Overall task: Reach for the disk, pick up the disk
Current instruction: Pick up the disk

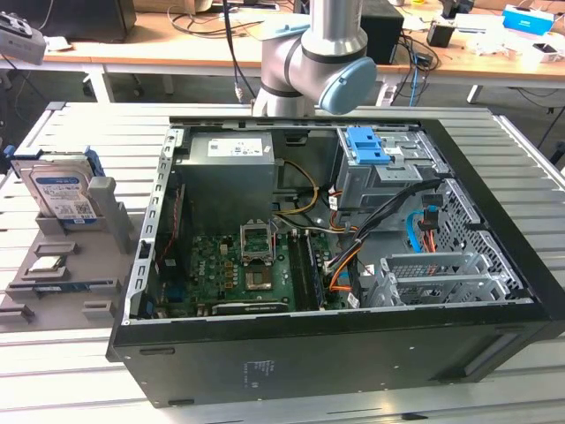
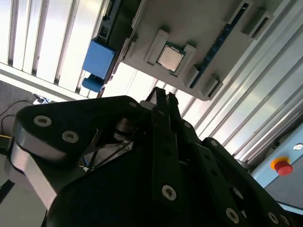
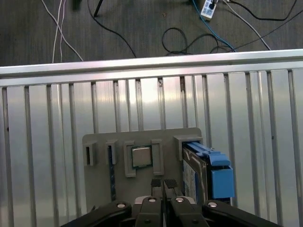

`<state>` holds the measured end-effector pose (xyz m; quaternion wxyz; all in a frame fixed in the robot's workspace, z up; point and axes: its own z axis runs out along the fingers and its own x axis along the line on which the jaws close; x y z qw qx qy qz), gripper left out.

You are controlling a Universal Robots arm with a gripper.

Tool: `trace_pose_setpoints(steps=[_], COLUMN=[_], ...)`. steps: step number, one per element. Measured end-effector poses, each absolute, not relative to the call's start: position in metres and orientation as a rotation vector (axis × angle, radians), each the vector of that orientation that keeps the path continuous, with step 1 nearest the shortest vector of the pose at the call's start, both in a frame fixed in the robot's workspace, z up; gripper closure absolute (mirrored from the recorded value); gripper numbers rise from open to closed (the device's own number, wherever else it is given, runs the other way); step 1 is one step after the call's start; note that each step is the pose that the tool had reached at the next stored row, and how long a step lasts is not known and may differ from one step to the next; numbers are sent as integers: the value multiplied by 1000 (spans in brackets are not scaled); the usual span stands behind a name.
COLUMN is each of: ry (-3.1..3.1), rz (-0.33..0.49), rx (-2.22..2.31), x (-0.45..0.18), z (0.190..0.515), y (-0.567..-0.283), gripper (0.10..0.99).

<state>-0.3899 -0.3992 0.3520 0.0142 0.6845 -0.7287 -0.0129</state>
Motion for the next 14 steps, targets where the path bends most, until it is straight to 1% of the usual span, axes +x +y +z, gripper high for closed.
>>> trace_pose_setpoints(steps=[1, 4, 5, 6, 7, 11, 14], ry=[-2269, -2269, -2269, -2269, -2269, -2269, -2269], rz=[-40, -40, -40, -40, -40, -40, -40], rx=[2131, 2131, 2131, 2131, 2131, 2131, 2131], x=[-390, -390, -390, -390, -390, -390, -390], z=[352, 352, 352, 352, 352, 352, 352], y=[-399, -399, -399, -399, -399, -398, -392], gripper=[918, 729, 729, 671, 541, 541, 541])
